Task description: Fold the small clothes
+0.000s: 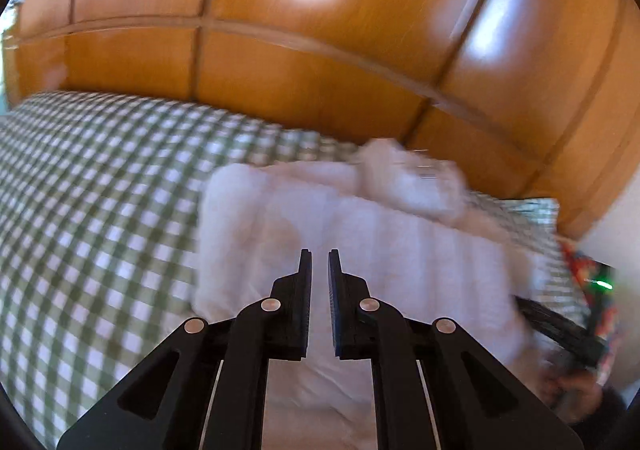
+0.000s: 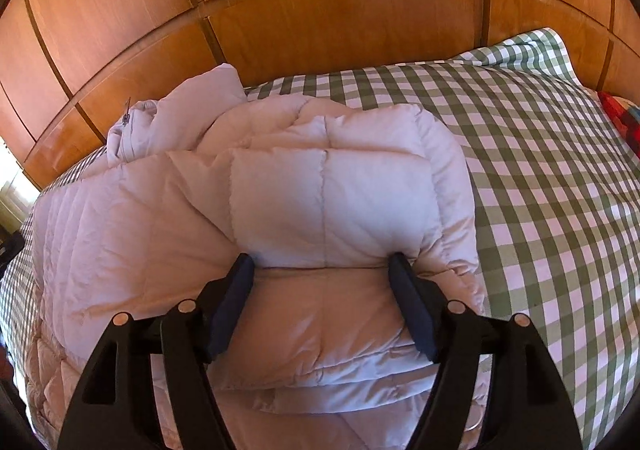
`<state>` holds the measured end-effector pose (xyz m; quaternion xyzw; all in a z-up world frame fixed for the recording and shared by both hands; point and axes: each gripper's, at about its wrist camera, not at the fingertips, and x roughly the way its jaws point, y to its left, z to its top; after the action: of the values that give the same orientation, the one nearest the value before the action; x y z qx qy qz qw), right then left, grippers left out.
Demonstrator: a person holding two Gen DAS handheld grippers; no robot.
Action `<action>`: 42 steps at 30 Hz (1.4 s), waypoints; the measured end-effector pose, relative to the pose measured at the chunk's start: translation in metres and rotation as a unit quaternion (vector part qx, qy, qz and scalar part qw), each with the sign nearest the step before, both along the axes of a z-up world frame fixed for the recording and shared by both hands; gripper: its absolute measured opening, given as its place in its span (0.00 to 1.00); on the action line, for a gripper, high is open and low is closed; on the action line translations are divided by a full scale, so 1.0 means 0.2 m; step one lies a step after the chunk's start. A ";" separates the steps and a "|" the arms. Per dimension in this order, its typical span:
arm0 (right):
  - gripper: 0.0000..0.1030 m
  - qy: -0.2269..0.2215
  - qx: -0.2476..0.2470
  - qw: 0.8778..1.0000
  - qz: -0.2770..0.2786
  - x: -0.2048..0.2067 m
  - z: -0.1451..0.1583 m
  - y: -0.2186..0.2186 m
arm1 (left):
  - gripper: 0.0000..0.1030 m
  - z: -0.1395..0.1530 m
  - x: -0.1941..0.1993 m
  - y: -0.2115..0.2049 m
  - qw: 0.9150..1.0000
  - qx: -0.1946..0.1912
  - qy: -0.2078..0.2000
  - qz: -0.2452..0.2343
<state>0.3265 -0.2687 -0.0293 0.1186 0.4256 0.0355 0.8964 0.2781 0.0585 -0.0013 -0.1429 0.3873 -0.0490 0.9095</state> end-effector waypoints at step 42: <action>0.96 0.075 0.048 0.996 -0.006 -0.89 -0.10 -0.24 | 0.42 -0.07 -0.97 0.21 0.999 0.049 0.012 0.019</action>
<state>0.1491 -0.3175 -0.0501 0.1660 0.4891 0.0412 0.8553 0.0844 0.1007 -0.0150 -0.1058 0.3975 -0.0112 0.9114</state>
